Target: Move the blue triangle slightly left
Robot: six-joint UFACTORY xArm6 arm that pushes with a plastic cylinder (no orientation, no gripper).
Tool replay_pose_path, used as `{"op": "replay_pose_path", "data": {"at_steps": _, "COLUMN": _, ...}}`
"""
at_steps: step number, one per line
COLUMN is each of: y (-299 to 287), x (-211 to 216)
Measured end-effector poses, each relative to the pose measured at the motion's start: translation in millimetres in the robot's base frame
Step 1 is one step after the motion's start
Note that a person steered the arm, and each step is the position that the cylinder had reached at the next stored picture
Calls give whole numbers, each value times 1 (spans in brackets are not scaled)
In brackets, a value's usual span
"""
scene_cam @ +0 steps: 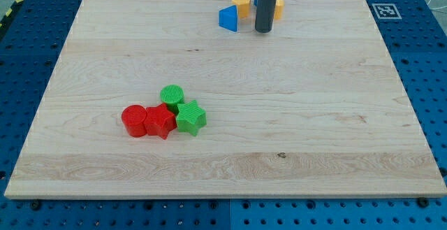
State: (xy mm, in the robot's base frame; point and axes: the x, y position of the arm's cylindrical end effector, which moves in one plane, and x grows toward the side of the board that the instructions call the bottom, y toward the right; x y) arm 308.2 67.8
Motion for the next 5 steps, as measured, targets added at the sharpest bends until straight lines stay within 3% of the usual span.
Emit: {"op": "replay_pose_path", "data": {"at_steps": 5, "y": -70, "x": -14}}
